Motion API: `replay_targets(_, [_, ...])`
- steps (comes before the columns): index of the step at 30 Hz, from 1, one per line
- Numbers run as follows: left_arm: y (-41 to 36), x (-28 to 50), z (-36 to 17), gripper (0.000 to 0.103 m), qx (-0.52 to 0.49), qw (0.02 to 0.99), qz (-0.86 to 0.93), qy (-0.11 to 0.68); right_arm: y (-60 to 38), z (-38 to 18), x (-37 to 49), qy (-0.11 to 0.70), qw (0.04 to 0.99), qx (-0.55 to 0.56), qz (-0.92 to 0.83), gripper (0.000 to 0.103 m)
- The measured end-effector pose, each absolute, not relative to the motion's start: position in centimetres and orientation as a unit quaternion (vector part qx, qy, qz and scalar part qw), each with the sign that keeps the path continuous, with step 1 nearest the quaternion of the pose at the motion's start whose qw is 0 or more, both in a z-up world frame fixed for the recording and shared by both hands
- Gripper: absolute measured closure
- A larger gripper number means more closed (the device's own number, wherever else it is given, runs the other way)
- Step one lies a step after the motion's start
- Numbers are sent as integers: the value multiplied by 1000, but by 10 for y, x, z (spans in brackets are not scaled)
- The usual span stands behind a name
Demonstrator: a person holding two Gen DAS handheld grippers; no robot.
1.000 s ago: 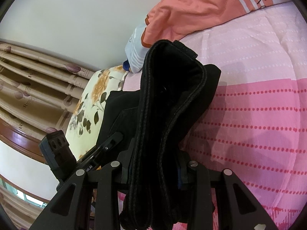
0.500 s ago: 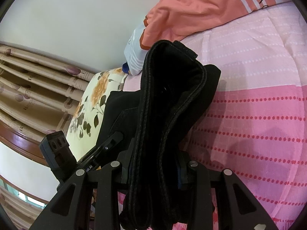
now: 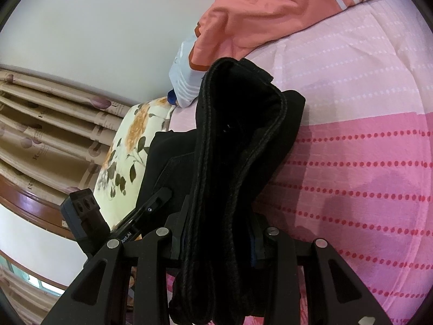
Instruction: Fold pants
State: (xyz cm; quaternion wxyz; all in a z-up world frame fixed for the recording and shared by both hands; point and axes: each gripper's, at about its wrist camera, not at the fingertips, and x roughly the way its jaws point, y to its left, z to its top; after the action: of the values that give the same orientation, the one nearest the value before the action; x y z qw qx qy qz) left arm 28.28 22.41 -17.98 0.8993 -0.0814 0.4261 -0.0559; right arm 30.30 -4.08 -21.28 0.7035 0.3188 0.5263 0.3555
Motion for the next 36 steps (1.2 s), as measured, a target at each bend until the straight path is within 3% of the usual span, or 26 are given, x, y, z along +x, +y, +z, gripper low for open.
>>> replay_targets(8, [230, 279, -190, 82, -87, 898, -44, 429, -43, -222, 304, 532, 703, 322, 344, 72])
replay_targets(12, [232, 277, -197, 73, -86, 897, -35, 432, -42, -224, 305, 534, 706, 319, 339, 71])
replay_targets(18, [240, 276, -206, 50, -97, 894, -11, 437, -45, -231, 305, 536, 708, 321, 329, 63])
replay_targets(30, [239, 271, -204, 27, -61, 901, 42, 428, -60, -220, 298, 515, 747, 314, 281, 51])
replay_targets(36, [241, 265, -196, 26, -64, 905, 52, 418, -73, -193, 291, 480, 777, 310, 265, 48])
